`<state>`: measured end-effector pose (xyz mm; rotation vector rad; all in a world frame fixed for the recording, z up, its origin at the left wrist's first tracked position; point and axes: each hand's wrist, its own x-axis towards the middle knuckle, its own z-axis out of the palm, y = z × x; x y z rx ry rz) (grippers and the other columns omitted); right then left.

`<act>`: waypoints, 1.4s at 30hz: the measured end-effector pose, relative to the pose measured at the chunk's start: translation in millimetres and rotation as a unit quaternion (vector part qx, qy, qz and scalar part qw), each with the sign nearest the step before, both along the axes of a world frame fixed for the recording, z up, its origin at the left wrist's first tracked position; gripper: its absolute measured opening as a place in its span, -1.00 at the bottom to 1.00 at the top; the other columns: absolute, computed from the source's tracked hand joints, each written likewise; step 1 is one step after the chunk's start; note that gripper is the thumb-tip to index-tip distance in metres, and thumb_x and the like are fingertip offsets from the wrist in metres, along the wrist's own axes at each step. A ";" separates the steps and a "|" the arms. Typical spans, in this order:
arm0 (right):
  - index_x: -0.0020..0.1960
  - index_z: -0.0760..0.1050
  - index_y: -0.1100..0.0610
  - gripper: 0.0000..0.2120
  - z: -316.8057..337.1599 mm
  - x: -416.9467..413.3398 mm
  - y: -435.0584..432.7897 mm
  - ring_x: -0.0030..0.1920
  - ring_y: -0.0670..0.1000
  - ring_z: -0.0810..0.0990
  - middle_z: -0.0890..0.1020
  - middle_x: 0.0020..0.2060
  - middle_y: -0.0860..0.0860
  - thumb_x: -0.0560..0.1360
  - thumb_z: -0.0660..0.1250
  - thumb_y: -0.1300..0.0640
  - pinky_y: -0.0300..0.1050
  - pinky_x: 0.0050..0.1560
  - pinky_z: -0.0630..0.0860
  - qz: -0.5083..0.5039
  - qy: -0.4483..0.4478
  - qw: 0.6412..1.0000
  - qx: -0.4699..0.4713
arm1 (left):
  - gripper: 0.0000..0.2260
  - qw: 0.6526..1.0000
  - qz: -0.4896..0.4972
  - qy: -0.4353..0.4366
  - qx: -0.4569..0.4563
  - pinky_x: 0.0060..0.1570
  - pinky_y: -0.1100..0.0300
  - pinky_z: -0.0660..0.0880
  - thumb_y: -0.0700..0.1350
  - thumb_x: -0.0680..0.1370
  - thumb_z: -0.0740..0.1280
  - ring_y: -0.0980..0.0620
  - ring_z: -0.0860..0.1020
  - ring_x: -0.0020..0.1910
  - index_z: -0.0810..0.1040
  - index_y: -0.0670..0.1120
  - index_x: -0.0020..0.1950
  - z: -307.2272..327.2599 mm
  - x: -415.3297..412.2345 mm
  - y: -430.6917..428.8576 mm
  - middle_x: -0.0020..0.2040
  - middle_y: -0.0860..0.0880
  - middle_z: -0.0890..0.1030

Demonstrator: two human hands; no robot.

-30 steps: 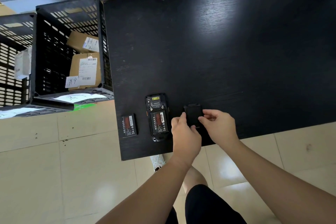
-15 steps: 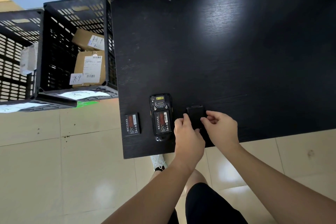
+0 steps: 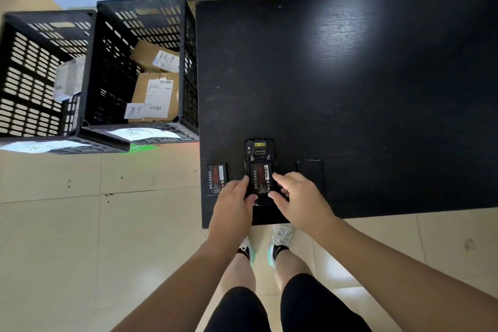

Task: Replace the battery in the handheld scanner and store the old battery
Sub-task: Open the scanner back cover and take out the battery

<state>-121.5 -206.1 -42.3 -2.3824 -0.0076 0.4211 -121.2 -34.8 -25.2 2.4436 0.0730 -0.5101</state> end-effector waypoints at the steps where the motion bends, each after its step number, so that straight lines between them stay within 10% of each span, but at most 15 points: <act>1: 0.40 0.46 0.15 -0.53 -0.3 -0.3 -0.7 0.05 0.03 0.60 0.58 0.12 0.06 0.53 0.39 0.05 0.03 0.07 0.60 0.006 0.000 1.000 -0.005 | -0.60 1.000 -0.007 0.001 0.002 0.21 0.17 0.40 -0.13 0.61 0.31 -0.06 0.52 0.18 0.42 -0.18 0.44 -1.2 0.7 0.9 0.20 -0.12 0.56; 24: 0.21 0.55 0.30 -0.54 -5.3 -7.5 1.2 -0.14 0.08 0.64 0.63 -0.15 0.09 0.57 0.14 -0.03 -0.06 -0.16 0.65 0.124 -0.129 0.969 -0.171 | -0.64 0.899 -0.304 -0.219 0.227 -0.18 0.06 0.57 -0.11 0.58 0.31 -0.12 0.58 -0.20 0.54 -0.36 0.24 -28.0 1.8 21.5 -0.14 -0.18 0.60; 32: 0.39 0.47 0.13 -0.62 11.2 -17.1 28.4 0.01 -0.09 0.53 0.53 0.12 0.01 0.59 0.31 0.07 -0.19 0.11 0.51 -0.153 0.030 0.988 0.020 | -0.58 1.000 -0.011 -0.017 0.019 0.19 0.13 0.43 -0.11 0.63 0.24 -0.06 0.45 0.16 0.35 -0.17 0.49 -10.3 -14.8 -3.1 0.19 -0.09 0.48; 38: 0.38 0.47 0.11 -0.62 20.0 -11.0 42.5 -0.13 -0.14 0.52 0.45 0.11 -0.04 0.58 0.32 0.15 -0.48 -0.11 0.39 -0.258 0.115 0.956 0.080 | -0.56 0.976 0.178 0.066 -0.103 0.15 0.27 0.35 -0.14 0.64 0.24 -0.04 0.44 0.23 0.31 -0.12 0.52 6.1 -20.5 -30.0 0.26 -0.04 0.39; 42: 0.37 0.48 0.09 -0.62 21.1 -9.3 44.3 -0.02 -0.13 0.54 0.44 0.15 -0.06 0.56 0.33 0.15 -0.23 0.09 0.51 -0.290 0.134 0.942 0.106 | -0.61 0.962 0.231 0.083 -0.118 0.14 0.30 0.33 -0.16 0.63 0.24 0.00 0.45 0.21 0.38 -0.11 0.48 10.7 -18.8 -36.3 0.25 -0.01 0.39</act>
